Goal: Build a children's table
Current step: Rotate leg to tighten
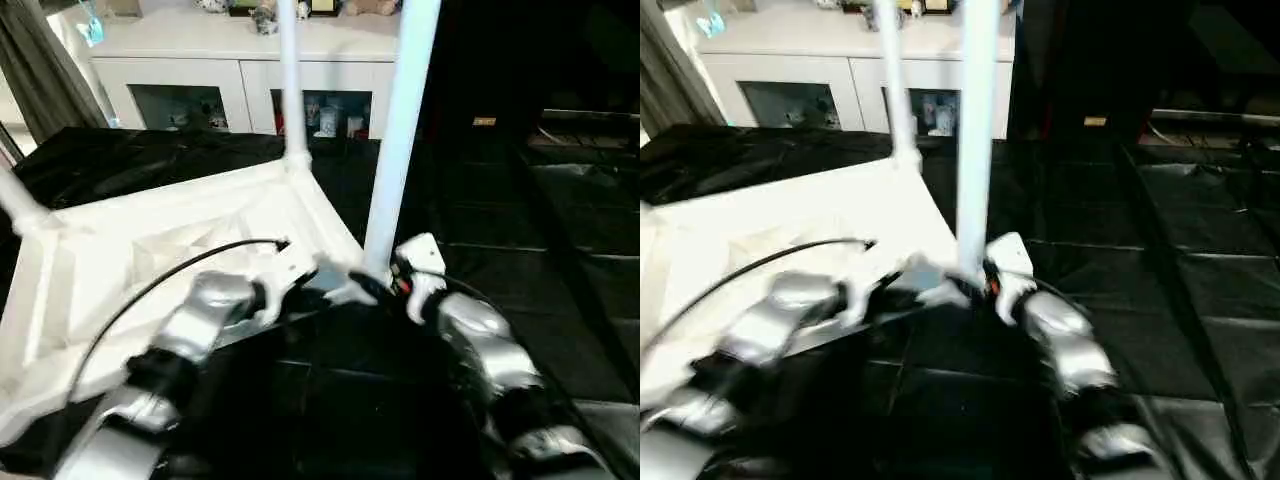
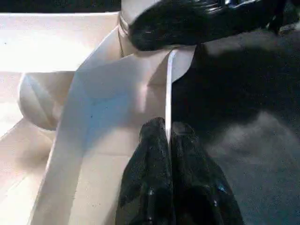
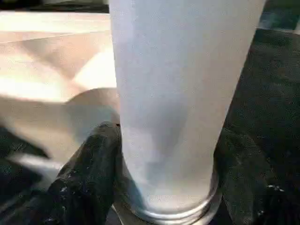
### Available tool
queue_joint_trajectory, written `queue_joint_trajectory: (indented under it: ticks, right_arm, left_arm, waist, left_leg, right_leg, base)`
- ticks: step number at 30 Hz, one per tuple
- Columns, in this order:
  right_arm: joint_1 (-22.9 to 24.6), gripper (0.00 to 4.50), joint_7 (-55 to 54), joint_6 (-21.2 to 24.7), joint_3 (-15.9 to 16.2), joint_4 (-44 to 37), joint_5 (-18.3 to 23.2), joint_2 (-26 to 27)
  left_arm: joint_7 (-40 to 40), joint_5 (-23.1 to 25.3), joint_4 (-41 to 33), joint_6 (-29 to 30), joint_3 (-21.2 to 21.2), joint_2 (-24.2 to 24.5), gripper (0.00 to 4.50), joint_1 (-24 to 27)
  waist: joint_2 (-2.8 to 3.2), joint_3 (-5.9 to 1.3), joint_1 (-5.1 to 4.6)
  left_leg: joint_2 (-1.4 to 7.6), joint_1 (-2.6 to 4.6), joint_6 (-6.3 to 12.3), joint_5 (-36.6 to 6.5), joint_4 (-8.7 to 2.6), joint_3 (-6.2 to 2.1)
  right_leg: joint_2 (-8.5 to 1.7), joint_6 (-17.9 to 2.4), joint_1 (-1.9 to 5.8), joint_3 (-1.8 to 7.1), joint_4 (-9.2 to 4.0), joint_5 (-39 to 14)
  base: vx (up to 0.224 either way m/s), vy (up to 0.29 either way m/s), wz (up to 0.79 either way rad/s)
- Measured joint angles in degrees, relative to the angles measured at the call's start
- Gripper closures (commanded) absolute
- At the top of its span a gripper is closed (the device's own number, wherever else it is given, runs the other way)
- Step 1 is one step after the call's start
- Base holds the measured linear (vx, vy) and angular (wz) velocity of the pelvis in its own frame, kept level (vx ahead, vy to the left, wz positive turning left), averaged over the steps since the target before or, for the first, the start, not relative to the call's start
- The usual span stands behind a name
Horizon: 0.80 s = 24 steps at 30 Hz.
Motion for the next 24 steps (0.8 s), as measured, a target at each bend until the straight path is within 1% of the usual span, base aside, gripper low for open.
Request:
queue_joint_trajectory:
  ticks: [2, 4, 7, 10, 11, 14, 15, 18, 19, 21, 24]
  right_arm:
    - [-2.0, 1.89, -6.6, 0.9, -0.8, 2.2, -1.4, 1.9]
    - [-3.1, 1.89, -10.6, 1.0, -1.2, 3.6, -2.4, 3.0]
    - [-3.5, 1.89, -12.4, 1.0, -1.3, 4.2, -3.5, 3.4]
    - [-3.6, 1.89, -12.1, 0.5, -1.6, 4.3, -3.4, 3.4]
    - [-3.6, 1.33, -11.8, 0.2, -1.8, 4.5, -3.4, 3.4]
    - [-3.4, 1.33, -11.2, -0.7, -2.1, 4.7, -2.7, 3.7]
    - [-3.3, 1.02, -10.7, -0.9, -2.3, 4.7, -2.1, 4.4]
    - [-2.3, 0.81, -8.9, -1.8, -2.0, 4.7, -1.8, 4.5]
    - [-2.1, 0.81, -8.1, -2.0, -1.9, 4.7, -1.8, 4.3]
    - [-2.0, 0.56, -4.6, -2.2, -1.2, 4.4, -1.8, 2.5]
    - [-1.9, 0.56, 0.0, -3.1, 0.1, 3.9, -1.9, 0.0]
  left_arm:
    - [3.7, 0.7, 2.9, 0.2, 0.1, -2.1, 4.50, -1.8]
    - [5.6, 1.2, 5.0, 0.2, 0.1, -3.5, 4.50, -3.2]
    - [6.1, 1.3, 6.3, 0.0, 0.1, -4.1, 4.50, -4.0]
    - [6.1, 1.3, 6.9, -0.6, 0.1, -4.1, 4.50, -4.2]
    - [6.1, 1.3, 7.0, -0.8, 0.0, -4.1, 4.50, -4.2]
    - [6.2, 1.6, 7.7, -1.9, 0.1, -3.8, 4.50, -4.3]
    - [6.6, 1.7, 8.1, -2.4, 0.6, -3.2, 4.50, -4.4]
    - [7.4, 1.8, 8.5, -3.0, 1.3, -2.6, 4.50, -4.6]
    - [7.2, 1.8, 8.4, -3.2, 1.3, -2.5, 4.50, -4.6]
    - [6.2, 2.0, 7.9, -4.6, 0.9, -1.7, 4.50, -4.1]
    - [4.9, 2.1, 7.4, -5.5, 0.6, -0.9, 4.50, -3.7]
  waist:
    - [0.08, -0.08, 0.00]
    - [0.06, -0.09, 0.05]
    - [0.03, -0.08, 0.04]
    - [0.03, -0.08, 0.01]
    - [0.04, -0.08, 0.02]
    - [0.02, -0.07, -0.02]
    - [0.00, -0.06, -0.25]
    - [-0.20, 0.09, -0.79]
    - [-0.21, 0.11, -0.85]
    - [-0.21, 0.12, -0.95]
    - [-0.21, 0.12, -0.85]
  left_leg:
    - [-0.03, 0.00, 0.01, 0.0, -0.01, -0.05]
    - [-0.06, 0.01, 0.03, 0.0, -0.02, -0.06]
    - [-0.10, 0.00, 0.05, 0.0, -0.02, -0.05]
    - [-0.13, 0.00, 0.06, 0.0, -0.03, -0.06]
    - [-0.13, 0.00, 0.06, 0.0, -0.05, -0.06]
    - [-0.13, 0.01, 0.06, 0.0, -0.19, -0.06]
    - [-0.13, 0.02, 0.06, 0.0, -0.24, -0.07]
    - [-0.13, -0.05, 0.06, 0.0, -0.32, -0.16]
    - [-0.13, -0.06, 0.06, 0.0, -0.34, -0.16]
    - [-0.13, -0.06, 0.06, 0.0, -0.39, -0.15]
    - [-0.13, -0.07, 0.06, 0.0, -0.53, -0.14]
  right_leg:
    - [0.00, 0.0, 0.13, -0.01, -0.18, 0.0]
    - [-0.03, 0.0, 0.24, 0.00, -0.27, 0.0]
    - [-0.09, 0.0, 0.33, 0.03, -0.34, 0.0]
    - [-0.12, 0.0, 0.37, 0.04, -0.36, 0.0]
    - [-0.12, 0.0, 0.36, 0.04, -0.36, 0.0]
    - [-0.12, 0.0, 0.35, 0.02, -0.36, 0.0]
    - [-0.11, 0.0, 0.30, 0.00, -0.34, 0.0]
    - [-0.08, 0.0, 0.15, -0.07, -0.36, 0.0]
    - [-0.08, 0.0, 0.13, -0.07, -0.36, 0.0]
    - [-0.08, 0.0, 0.10, -0.06, -0.34, 0.0]
    - [-0.06, 0.0, 0.02, -0.06, -0.26, 0.0]
  base:
    - [0.000, 0.000, 0.00]
    - [0.000, 0.000, 0.00]
    - [0.000, 0.000, 0.00]
    - [0.000, 0.000, 0.00]
    - [0.000, 0.000, 0.00]
    - [0.000, 0.000, 0.00]
    - [0.000, 0.000, 0.00]
    - [0.000, 0.000, 0.00]
    - [0.000, 0.000, 0.00]
    - [0.000, 0.000, 0.00]
    - [0.000, 0.000, 0.00]
